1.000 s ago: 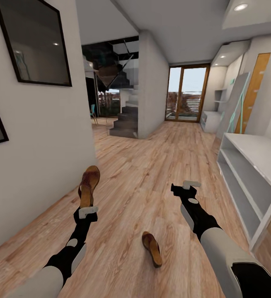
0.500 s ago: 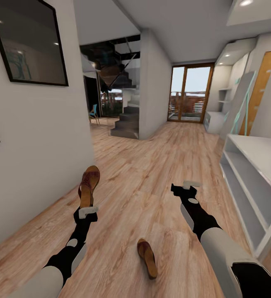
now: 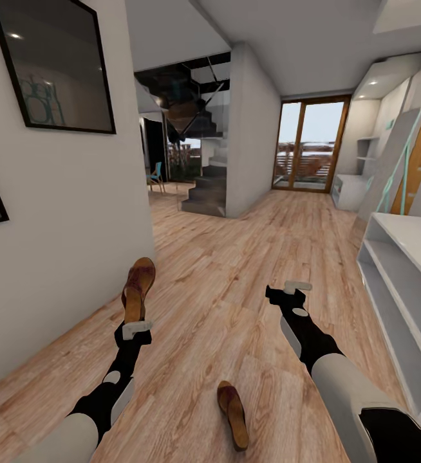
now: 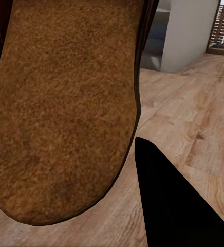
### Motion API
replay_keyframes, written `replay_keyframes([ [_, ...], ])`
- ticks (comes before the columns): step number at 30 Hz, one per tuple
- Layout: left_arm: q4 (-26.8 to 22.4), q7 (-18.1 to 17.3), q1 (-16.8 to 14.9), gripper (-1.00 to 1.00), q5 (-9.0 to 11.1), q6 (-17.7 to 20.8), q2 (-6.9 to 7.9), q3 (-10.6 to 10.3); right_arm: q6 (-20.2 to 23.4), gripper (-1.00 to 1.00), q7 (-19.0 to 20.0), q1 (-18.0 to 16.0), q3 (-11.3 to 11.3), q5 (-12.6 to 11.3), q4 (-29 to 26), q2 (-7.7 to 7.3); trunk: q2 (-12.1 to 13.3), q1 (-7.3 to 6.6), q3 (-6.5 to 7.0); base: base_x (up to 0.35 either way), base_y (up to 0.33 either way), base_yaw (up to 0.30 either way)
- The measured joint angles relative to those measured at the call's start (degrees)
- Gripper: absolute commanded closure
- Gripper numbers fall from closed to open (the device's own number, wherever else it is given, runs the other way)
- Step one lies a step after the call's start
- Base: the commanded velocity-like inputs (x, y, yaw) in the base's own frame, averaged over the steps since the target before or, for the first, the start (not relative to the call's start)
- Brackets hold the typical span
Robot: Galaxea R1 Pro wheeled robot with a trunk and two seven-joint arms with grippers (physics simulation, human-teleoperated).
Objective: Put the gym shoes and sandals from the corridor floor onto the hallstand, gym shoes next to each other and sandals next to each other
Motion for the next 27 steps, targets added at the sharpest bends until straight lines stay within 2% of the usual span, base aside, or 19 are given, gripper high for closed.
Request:
replay_keyframes([
  [8,0.0,0.0,0.0,1.00,-0.1,0.0,0.00,0.0,0.0,-1.00,0.2,0.0,0.0,-0.1,1.1,0.00,0.0,0.00,0.00,0.003,0.000,0.001],
  [13,-0.3,-0.1,0.0,1.00,-0.1,0.0,0.00,0.0,0.0,-1.00,0.2,0.0,0.0,-0.1,8.1,0.00,0.0,0.00,0.00,0.000,0.000,0.000],
  [22,-0.7,-0.6,-0.4,1.00,-0.1,0.4,0.04,0.1,0.0,-1.00,0.4,0.0,0.0,-0.1,16.6,0.07,0.0,0.00,0.00,0.000,0.000,0.000],
  [26,-2.6,-3.1,-0.5,1.00,-0.2,4.0,0.01,0.0,-0.1,-1.00,0.4,0.0,0.0,-0.1,20.5,0.09,0.0,0.00,0.00,0.000,0.000,0.000],
  [27,-4.4,-4.7,-0.5,1.00,-0.3,6.4,0.02,-0.1,-0.1,-1.00,0.5,0.0,0.0,-0.1,21.5,0.09,0.0,0.00,0.00,0.000,0.000,0.000],
])
